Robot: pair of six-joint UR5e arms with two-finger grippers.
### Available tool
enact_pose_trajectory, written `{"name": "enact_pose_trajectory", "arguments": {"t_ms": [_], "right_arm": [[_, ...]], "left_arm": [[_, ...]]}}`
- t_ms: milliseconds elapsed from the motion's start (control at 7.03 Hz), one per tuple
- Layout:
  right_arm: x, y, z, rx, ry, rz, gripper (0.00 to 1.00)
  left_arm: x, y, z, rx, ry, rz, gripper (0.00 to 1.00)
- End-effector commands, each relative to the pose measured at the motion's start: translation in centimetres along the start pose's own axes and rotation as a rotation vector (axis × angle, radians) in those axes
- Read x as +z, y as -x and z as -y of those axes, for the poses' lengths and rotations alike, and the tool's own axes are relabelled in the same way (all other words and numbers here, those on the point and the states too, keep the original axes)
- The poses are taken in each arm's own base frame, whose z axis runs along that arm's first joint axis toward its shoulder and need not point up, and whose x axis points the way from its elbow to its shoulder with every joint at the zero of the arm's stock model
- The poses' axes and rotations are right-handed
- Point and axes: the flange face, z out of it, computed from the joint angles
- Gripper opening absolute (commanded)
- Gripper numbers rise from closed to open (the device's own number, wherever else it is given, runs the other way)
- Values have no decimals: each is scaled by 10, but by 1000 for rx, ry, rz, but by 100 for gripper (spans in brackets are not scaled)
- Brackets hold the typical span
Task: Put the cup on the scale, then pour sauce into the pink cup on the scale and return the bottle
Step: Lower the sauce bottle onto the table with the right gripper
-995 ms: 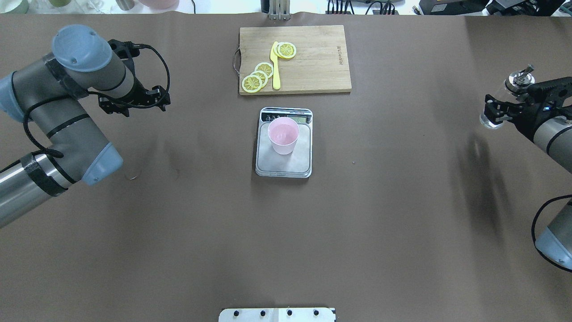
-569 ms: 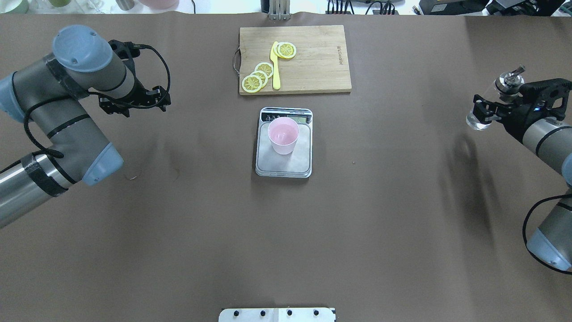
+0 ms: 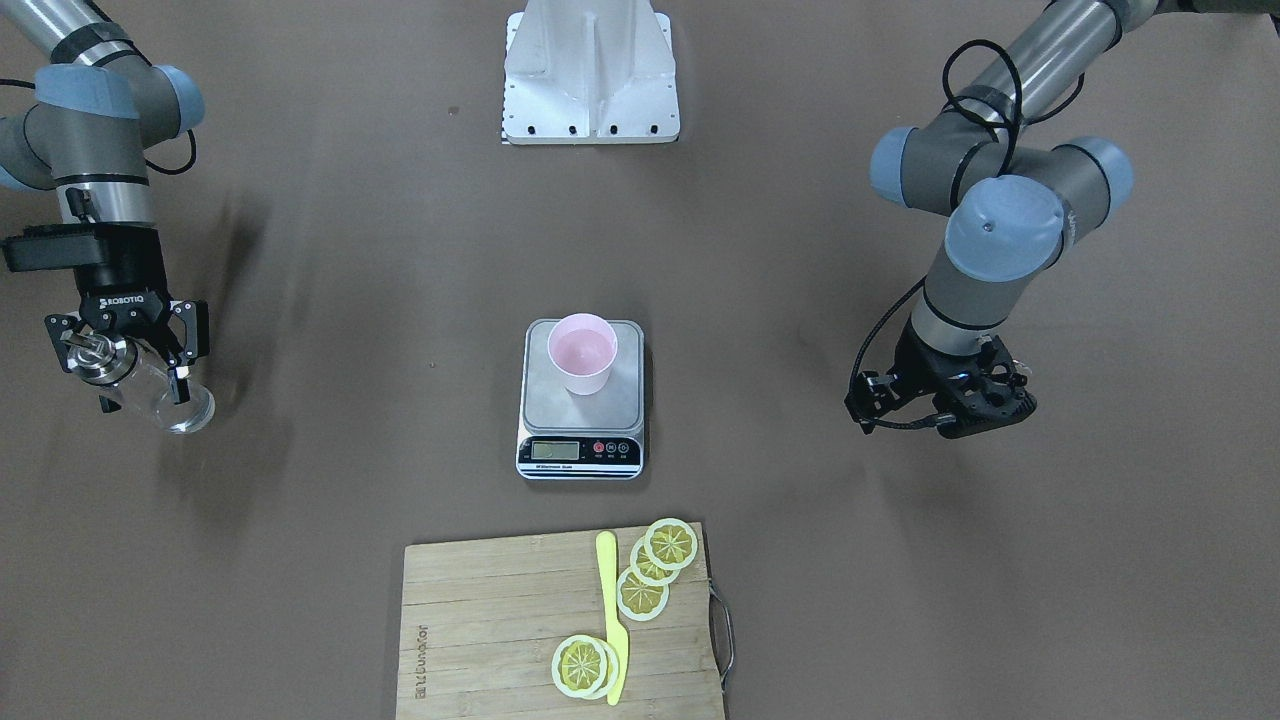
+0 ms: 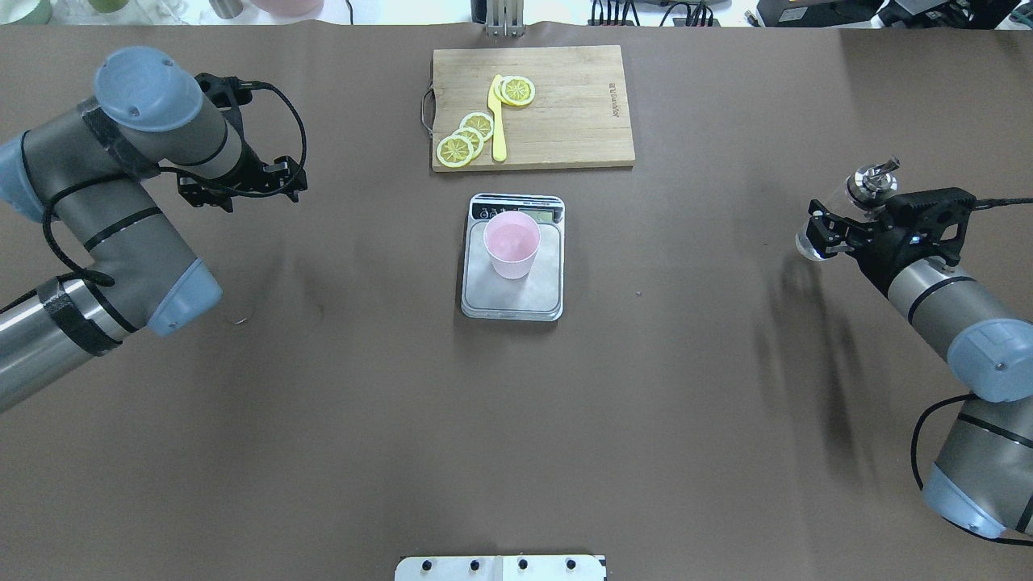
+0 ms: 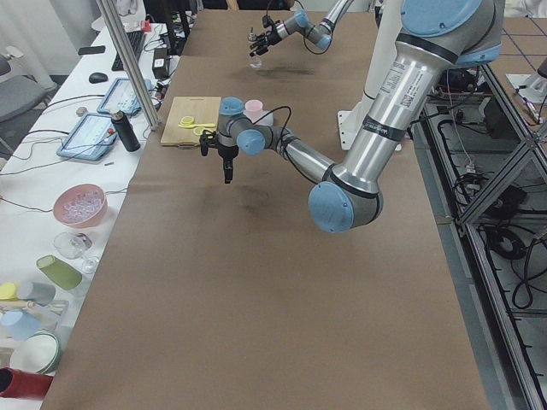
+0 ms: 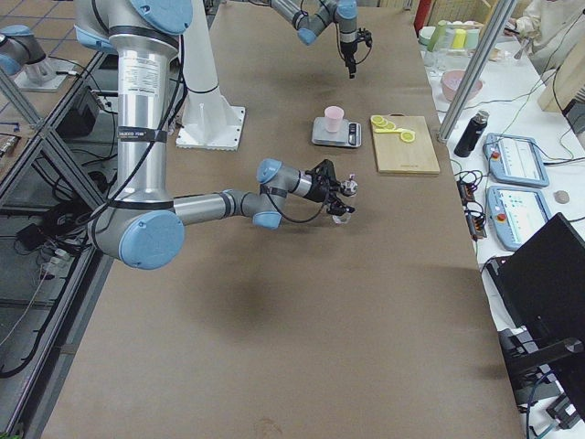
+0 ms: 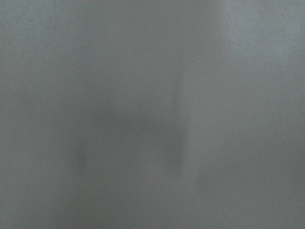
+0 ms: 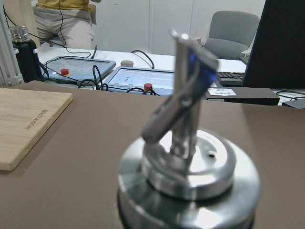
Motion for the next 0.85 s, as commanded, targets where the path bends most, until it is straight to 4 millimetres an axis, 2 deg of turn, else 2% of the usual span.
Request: {"name": "enact_pose_trajectory", "arguments": {"t_ms": [0, 569, 711], "right_arm": [[-4, 10, -10, -11, -29, -10, 0], [-9, 24, -25, -18, -46, 4, 0], [-8, 23, -34, -17, -45, 14, 0]], "left_arm": [[0, 1, 0, 0, 0, 1, 98], [2, 2, 0, -2, 2, 5, 98], [4, 4, 0, -2, 3, 7, 98]]}}
